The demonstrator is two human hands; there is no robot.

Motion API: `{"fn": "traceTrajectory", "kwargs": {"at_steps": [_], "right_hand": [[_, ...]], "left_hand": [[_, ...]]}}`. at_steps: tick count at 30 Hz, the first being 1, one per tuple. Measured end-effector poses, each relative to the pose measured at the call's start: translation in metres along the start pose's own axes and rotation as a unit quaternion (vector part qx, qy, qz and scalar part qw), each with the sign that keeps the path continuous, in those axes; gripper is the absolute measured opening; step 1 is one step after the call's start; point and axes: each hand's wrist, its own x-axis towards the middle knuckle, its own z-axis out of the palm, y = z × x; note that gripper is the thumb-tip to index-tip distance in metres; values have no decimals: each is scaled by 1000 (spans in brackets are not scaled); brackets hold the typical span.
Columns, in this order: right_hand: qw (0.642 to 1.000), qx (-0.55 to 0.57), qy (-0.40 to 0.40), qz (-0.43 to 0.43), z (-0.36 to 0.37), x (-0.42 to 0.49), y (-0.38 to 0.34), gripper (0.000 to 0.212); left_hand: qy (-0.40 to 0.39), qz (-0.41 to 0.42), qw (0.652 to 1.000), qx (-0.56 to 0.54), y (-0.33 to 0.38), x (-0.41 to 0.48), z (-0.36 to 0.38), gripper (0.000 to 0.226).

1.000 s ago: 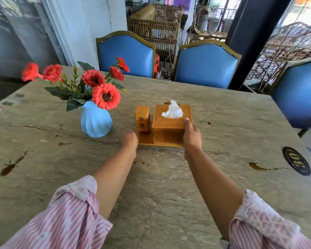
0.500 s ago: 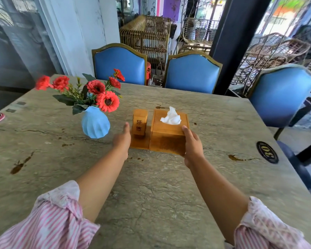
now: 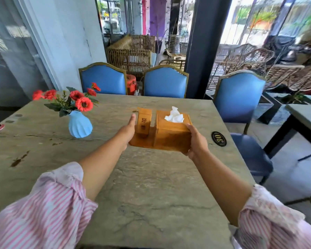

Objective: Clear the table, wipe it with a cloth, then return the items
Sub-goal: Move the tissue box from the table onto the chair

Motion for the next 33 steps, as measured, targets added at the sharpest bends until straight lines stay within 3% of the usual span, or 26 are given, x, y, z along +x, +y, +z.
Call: {"fn": "traceTrajectory", "kwargs": {"at_steps": [5,9,12,21,33], "right_hand": [[1000,-6,-2,0,-83,-7,-24,34],[1000,-13,-6,-6,-155,-11,-40,22],[999,-24,4,-20,-208,-13,-49,21],[997,6,64,-31,-328,19,-70,17],[993,-7,105,-49,-392,175,-124,26]], "left_hand": [[76,115,989,55,11,-50,74,66],[94,169,981,9,7,-87,147,54],[108,171,979,-15,4,-113,202,49],[54,180,982,-10,20,-134,331,45],[3,142,989,-26,79,-38,475,47]]}}
